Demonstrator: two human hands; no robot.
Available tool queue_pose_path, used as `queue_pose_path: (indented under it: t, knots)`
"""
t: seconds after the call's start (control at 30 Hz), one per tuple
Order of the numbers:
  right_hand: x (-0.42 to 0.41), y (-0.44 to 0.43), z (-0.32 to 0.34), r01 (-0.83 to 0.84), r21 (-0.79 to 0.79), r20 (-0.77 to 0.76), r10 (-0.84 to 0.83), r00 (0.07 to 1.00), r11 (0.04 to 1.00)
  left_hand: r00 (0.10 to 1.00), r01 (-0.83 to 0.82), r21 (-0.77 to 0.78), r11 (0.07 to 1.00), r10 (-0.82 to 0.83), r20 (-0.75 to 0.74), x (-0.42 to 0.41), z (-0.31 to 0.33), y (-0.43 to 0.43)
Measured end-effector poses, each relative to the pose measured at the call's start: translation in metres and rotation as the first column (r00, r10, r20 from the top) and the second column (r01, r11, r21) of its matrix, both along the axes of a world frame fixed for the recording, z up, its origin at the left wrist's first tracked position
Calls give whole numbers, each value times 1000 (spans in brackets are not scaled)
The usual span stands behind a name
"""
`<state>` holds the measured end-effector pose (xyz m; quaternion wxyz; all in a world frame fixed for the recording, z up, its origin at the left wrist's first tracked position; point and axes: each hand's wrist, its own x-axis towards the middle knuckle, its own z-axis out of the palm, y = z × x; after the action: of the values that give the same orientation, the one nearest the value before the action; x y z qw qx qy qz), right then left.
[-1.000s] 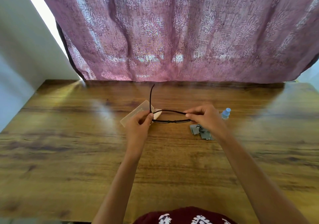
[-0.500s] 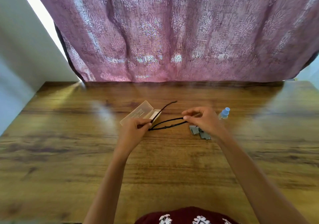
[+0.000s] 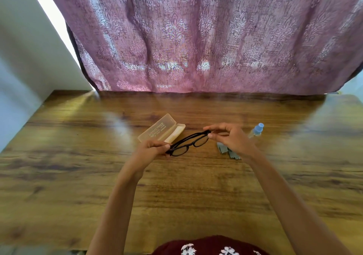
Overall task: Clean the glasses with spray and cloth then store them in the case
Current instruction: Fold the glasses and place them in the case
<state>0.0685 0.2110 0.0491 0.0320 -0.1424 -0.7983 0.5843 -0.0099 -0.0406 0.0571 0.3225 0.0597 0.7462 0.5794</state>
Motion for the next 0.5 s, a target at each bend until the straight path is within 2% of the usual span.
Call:
queue_pose_path:
  t: [0.13, 0.2, 0.33, 0.4, 0.5]
  knots:
    - [-12, -5, 5, -94, -94, -18, 92, 996, 991, 986, -128, 136, 982, 112, 119, -3, -5, -11]
    - [-21, -11, 7, -125, -177, -43, 119, 992, 976, 977, -197, 172, 965, 178, 120, -6, -10, -16]
    - [-38, -21, 6, -114, -191, -69, 103, 992, 975, 967, -251, 184, 950, 238, 89, -10, -21, -22]
    - [-45, -24, 3, -70, -210, -60, 59, 996, 975, 943, -327, 117, 938, 332, -19, -12, -31, -23]
    - [-48, -23, -1, 2, -270, -58, -19, 998, 963, 816, -546, -85, 834, 506, -279, -25, -58, -28]
